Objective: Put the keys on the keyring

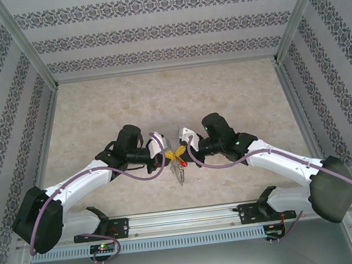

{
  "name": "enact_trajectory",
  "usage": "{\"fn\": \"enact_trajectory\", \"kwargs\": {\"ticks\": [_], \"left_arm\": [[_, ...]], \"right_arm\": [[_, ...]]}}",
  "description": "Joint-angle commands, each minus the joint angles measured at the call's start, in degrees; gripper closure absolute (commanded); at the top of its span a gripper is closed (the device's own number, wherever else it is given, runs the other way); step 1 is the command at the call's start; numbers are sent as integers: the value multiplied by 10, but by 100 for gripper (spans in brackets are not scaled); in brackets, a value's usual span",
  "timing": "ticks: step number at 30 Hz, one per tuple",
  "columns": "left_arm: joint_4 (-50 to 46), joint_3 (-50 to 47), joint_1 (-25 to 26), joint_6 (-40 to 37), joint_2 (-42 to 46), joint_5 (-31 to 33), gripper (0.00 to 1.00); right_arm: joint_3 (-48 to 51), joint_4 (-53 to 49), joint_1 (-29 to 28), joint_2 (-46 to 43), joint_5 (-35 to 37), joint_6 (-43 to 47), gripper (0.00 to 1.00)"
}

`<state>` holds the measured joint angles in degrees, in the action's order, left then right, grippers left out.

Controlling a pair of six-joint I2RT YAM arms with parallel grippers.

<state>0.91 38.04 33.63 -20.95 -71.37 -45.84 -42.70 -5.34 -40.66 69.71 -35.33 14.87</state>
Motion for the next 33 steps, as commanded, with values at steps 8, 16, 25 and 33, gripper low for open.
{"fn": "enact_trajectory", "kwargs": {"ticks": [8, 16, 25, 33], "left_arm": [[35, -5, -1, -1, 10, -27, 100], [48, -11, -1, 0, 13, -23, 100], [75, -28, -1, 13, 15, -10, 100], [139, -72, -1, 46, 11, 24, 100]], "right_arm": [[-12, 29, -5, 2, 74, -33, 100], [-31, -11, -9, 9, 135, -73, 100], [-23, -28, -8, -7, 170, -74, 100], [-26, -16, -9, -32, 164, -82, 100]]}}
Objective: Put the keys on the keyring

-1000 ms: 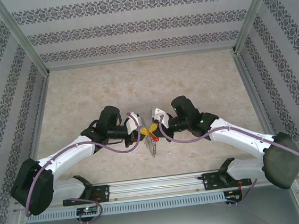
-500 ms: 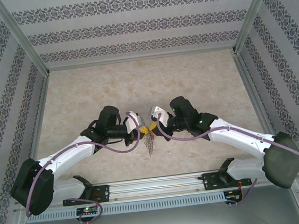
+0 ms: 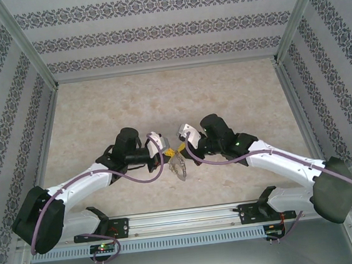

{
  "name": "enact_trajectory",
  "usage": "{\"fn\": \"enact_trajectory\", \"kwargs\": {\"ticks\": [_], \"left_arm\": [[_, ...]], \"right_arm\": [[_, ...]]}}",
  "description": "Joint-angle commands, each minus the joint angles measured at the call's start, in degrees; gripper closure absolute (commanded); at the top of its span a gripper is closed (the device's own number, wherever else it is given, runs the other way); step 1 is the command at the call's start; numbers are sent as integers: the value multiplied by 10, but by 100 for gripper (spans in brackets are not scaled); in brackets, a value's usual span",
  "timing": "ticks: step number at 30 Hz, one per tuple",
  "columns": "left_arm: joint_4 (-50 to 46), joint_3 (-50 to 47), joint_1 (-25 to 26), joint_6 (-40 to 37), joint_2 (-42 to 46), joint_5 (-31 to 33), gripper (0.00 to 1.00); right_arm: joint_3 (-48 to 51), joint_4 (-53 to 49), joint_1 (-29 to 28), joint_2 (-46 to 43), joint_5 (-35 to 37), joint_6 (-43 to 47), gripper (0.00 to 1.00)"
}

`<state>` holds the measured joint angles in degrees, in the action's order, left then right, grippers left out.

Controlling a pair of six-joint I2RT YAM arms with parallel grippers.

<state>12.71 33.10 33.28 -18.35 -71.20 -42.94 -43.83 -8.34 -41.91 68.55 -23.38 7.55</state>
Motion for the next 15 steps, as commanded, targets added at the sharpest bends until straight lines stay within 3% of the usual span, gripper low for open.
{"fn": "enact_trajectory", "kwargs": {"ticks": [1, 9, 15], "left_arm": [[27, -27, 2, 22, 8, -1, 100], [48, -39, 4, 34, 0, 6, 95], [40, -29, 4, 31, 1, 2, 86]], "right_arm": [[-18, 13, 4, -21, 41, -10, 100], [-40, -8, 0, -24, 39, 2, 100], [-48, -20, -5, -20, 39, 10, 100]]}}
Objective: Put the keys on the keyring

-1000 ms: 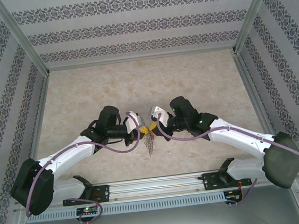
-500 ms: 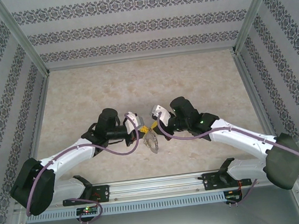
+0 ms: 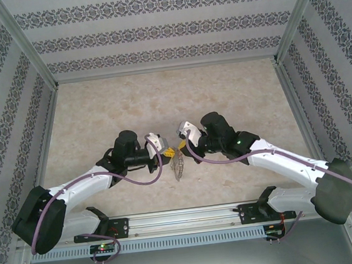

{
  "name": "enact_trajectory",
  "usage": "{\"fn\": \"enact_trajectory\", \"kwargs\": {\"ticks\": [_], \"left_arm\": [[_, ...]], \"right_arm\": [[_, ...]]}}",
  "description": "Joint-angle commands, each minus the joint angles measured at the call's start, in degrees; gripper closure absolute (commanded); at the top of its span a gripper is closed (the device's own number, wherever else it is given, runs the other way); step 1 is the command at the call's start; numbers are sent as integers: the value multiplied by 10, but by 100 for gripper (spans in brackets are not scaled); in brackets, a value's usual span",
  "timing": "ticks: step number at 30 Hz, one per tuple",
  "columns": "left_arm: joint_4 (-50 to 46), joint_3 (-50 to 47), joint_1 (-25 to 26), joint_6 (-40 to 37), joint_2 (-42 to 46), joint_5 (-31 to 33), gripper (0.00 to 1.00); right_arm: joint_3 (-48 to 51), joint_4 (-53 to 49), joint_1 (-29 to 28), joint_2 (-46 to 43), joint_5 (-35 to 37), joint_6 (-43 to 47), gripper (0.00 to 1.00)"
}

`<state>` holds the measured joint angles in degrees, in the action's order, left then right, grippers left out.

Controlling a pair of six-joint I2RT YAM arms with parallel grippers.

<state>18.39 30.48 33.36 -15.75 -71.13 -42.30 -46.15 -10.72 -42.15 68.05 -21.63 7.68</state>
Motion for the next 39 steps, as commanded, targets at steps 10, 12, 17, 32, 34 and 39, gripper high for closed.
{"fn": "enact_trajectory", "kwargs": {"ticks": [10, 12, 17, 32, 34, 39], "left_arm": [[-20, 19, 3, 4, 20, 7, 75], [-25, 26, 3, 0, 23, 10, 75], [-48, 46, 3, -17, 19, 13, 74], [-123, 93, 3, -68, -21, -14, 72], [-124, 97, 3, -71, -26, -12, 72], [-120, 106, 3, -73, -36, -12, 73]], "right_arm": [[-27, -9, -5, -9, 17, 21, 100], [-28, -9, -6, -8, 14, 25, 100], [-31, -9, -6, -3, 4, 28, 100], [-35, -8, -8, 5, -9, 30, 100], [-36, -8, -8, 7, -12, 30, 100], [-39, -10, -8, 12, -19, 32, 100]]}}
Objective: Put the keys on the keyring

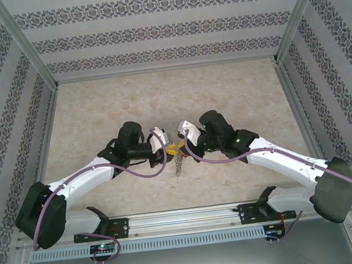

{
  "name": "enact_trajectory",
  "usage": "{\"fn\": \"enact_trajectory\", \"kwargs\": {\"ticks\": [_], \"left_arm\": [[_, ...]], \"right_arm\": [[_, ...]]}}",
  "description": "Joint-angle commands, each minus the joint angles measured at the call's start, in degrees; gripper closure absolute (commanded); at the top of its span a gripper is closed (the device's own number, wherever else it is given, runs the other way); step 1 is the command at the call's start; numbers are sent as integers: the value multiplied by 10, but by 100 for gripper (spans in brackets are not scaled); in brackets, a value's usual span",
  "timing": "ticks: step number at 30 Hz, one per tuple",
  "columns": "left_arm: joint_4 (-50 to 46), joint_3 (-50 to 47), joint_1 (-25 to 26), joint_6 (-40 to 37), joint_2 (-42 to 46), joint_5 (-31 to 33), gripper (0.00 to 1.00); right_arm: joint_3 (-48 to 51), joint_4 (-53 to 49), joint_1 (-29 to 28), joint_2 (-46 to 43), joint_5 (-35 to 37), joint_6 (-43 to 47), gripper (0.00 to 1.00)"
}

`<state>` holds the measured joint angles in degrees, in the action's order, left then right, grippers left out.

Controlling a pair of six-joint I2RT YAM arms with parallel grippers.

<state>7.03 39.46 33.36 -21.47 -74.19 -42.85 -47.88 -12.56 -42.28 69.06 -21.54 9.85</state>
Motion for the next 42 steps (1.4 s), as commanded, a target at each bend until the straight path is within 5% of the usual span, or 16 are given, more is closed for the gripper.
{"fn": "enact_trajectory", "kwargs": {"ticks": [1, 12, 21, 28, 42], "left_arm": [[-6, 18, 3, -15, -8, -7, 74], [2, 23, 2, -14, -21, -11, 80], [16, 21, 2, -8, -24, -14, 100], [133, -35, 3, 60, -12, 6, 100], [240, -96, 7, 108, -17, 21, 100]], "right_arm": [[-22, 7, -7, 1, -21, 11, 100], [-21, 8, -7, 1, -32, 11, 100], [-18, 10, -8, -1, -29, 10, 100], [15, 21, 12, -4, 41, -53, 100], [10, 61, 27, 24, 19, -103, 100]]}}
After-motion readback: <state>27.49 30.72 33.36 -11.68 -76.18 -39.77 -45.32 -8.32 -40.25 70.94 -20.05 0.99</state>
